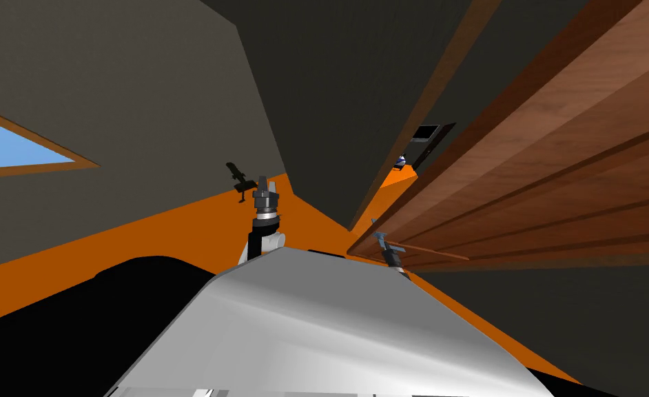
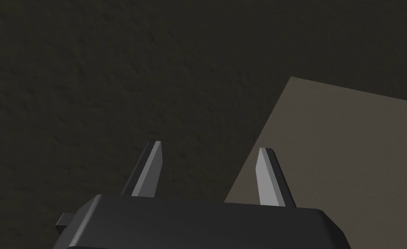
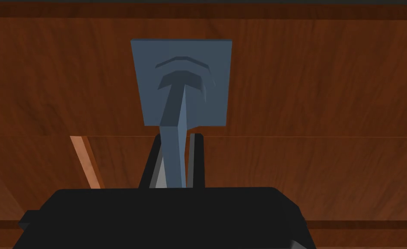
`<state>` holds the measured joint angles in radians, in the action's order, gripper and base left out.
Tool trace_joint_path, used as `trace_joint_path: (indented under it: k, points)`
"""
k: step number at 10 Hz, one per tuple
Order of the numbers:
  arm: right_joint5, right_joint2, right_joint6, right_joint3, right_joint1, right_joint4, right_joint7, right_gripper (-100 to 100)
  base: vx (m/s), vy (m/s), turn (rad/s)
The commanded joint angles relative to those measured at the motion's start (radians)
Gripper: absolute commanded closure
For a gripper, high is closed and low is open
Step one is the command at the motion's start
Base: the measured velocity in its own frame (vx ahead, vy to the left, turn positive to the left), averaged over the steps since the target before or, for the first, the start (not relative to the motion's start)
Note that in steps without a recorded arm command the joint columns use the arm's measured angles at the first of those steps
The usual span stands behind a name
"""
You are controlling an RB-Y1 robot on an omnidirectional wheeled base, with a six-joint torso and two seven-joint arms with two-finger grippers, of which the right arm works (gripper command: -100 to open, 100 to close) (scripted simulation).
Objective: Pull the door open
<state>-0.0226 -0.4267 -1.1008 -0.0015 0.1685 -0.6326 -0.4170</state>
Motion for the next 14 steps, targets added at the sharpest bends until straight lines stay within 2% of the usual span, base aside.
trace_joint_path:
  k: [1,7,8,14]
  points:
    - [0.003,-0.007,-0.022,0.004,0.02,0.0,-0.007,100,-0.213,-0.062,0.179]
    - [0.013,-0.036,-0.114,0.018,0.059,0.034,-0.035,100,-0.213,-0.063,0.155]
    - [0.014,-0.031,-0.105,0.019,0.048,0.039,-0.032,100,-0.088,-0.025,0.017]
    - [0.019,-0.043,-0.162,0.026,0.057,0.08,-0.044,100,-0.188,-0.07,0.171]
